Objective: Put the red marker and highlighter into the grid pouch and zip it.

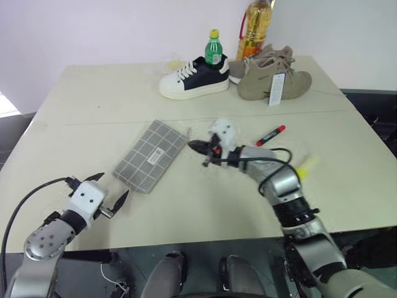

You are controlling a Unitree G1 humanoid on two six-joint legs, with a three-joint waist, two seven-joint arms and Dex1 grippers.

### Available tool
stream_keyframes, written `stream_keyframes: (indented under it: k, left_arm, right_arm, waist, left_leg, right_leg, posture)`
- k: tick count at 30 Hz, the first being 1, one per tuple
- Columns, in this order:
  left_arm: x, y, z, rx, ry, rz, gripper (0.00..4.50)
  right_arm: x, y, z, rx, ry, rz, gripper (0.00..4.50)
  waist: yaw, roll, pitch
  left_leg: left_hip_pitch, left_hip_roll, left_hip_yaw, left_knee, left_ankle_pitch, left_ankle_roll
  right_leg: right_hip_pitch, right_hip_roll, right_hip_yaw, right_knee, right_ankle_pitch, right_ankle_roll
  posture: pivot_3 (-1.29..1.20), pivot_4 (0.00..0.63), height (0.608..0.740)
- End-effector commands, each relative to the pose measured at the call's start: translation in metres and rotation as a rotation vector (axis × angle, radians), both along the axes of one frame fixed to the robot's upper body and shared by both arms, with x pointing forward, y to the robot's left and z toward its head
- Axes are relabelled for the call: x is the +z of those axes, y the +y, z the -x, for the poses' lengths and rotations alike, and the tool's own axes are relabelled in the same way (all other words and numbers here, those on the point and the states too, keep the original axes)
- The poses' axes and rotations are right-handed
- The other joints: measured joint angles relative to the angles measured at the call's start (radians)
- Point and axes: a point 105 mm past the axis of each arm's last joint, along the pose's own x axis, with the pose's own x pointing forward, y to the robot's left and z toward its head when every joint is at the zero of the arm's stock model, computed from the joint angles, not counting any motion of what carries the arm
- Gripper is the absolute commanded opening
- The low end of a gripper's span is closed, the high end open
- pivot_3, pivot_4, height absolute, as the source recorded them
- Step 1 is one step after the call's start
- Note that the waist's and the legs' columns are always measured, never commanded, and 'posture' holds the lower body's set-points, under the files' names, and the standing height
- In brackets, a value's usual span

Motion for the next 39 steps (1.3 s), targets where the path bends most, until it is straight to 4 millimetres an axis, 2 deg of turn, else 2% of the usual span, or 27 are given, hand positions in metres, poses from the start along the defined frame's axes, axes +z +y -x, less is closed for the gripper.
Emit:
stream_keyframes:
  k: [1, 5, 8, 12, 15, 22, 26, 32, 33, 35, 39]
  left_arm:
    - [0.003, -0.003, 0.0, -0.063, -0.005, -0.071, 4.5]
    - [-0.001, -0.003, -0.003, -0.098, 0.023, -0.114, 4.5]
    - [-0.002, -0.002, -0.003, -0.104, 0.026, -0.127, 4.5]
    - [-0.001, -0.001, -0.004, -0.107, 0.016, -0.137, 4.5]
    - [-0.001, -0.001, -0.005, -0.116, 0.01, -0.155, 4.5]
    - [-0.002, -0.007, -0.014, -0.167, -0.029, -0.226, 4.5]
    - [-0.005, -0.017, -0.034, -0.243, -0.1, -0.344, 4.5]
    - [-0.007, -0.032, -0.044, -0.344, -0.169, -0.379, 4.5]
    - [-0.008, -0.034, -0.045, -0.363, -0.174, -0.383, 3.95]
    - [-0.01, -0.035, -0.046, -0.378, -0.177, -0.385, 3.27]
    - [-0.007, -0.031, -0.05, -0.371, -0.211, -0.388, 1.0]
  right_arm:
    - [0.002, 0.031, -0.008, -0.006, -0.036, 0.035, 0.02]
    - [-0.004, 0.063, -0.001, 0.049, -0.058, 0.051, 0.02]
    - [-0.018, 0.073, -0.002, 0.037, -0.052, 0.122, 0.02]
    - [-0.038, 0.075, -0.005, -0.003, 0.038, 0.18, 0.02]
    - [-0.046, 0.075, -0.005, -0.007, 0.07, 0.201, 0.02]
    - [-0.049, 0.077, -0.003, 0.002, 0.073, 0.216, 0.02]
    - [-0.05, 0.08, 0.001, 0.013, 0.077, 0.213, 0.02]
    - [-0.05, 0.081, 0.004, 0.019, 0.077, 0.21, 0.02]
    - [-0.05, 0.081, 0.004, 0.02, 0.077, 0.21, 0.0]
    - [-0.05, 0.081, 0.005, 0.019, 0.076, 0.208, 0.0]
    - [-0.049, 0.08, 0.003, 0.014, 0.073, 0.204, 0.0]
  waist:
    - [-0.012, 0.0, 0.0]
    - [-0.021, 0.0, 0.0]
    - [-0.03, 0.001, 0.0]
    - [-0.036, 0.001, 0.0]
    - [-0.039, 0.001, 0.001]
    - [-0.039, 0.002, 0.001]
    - [-0.034, 0.003, 0.0]
    - [-0.035, 0.003, -0.001]
    - [-0.036, 0.003, -0.002]
    - [-0.037, 0.003, -0.002]
    - [-0.037, 0.003, -0.002]
  left_leg:
    - [0.0, 0.0, 0.0, 0.0, 0.0, -0.001]
    - [0.004, 0.0, 0.0, -0.001, 0.001, -0.001]
    - [0.007, 0.0, 0.0, -0.002, 0.001, -0.001]
    - [0.008, 0.0, 0.0, -0.003, 0.001, -0.001]
    - [0.009, 0.0, -0.001, -0.003, 0.001, -0.001]
    - [0.009, 0.0, -0.002, -0.004, 0.001, -0.002]
    - [0.01, 0.0, -0.002, -0.004, 0.001, -0.002]
    - [0.01, -0.001, -0.003, -0.004, 0.002, -0.003]
    - [0.01, -0.001, -0.003, -0.004, 0.002, -0.003]
    - [0.01, -0.001, -0.003, -0.004, 0.002, -0.003]
    - [0.01, -0.001, -0.003, -0.004, 0.002, -0.003]
  right_leg:
    - [0.0, 0.0, 0.0, 0.001, 0.0, 0.0]
    - [0.0, 0.0, 0.0, 0.008, 0.001, 0.001]
    - [0.0, 0.0, 0.0, 0.009, 0.002, 0.002]
    - [0.0, 0.001, 0.0, 0.009, 0.002, 0.003]
    - [0.0, 0.001, 0.001, 0.01, 0.002, 0.003]
    - [0.0, 0.002, 0.001, 0.01, 0.002, 0.003]
    - [0.001, 0.002, 0.001, 0.011, 0.002, 0.003]
    - [0.0, 0.002, 0.001, 0.011, 0.002, 0.003]
    - [0.0, 0.002, 0.001, 0.011, 0.002, 0.003]
    - [0.0, 0.002, 0.001, 0.011, 0.002, 0.003]
    - [0.0, 0.002, 0.001, 0.011, 0.002, 0.003]
  posture:
    - [0.0, 0.15, 0.738]
    - [0.0, 0.15, 0.738]
    - [0.0, 0.15, 0.738]
    - [0.0, 0.15, 0.738]
    - [0.0, 0.15, 0.738]
    - [0.0, 0.15, 0.738]
    - [0.0, 0.15, 0.738]
    - [0.0, 0.15, 0.738]
    - [0.0, 0.15, 0.738]
    - [0.0, 0.15, 0.738]
    - [0.0, 0.15, 0.738]
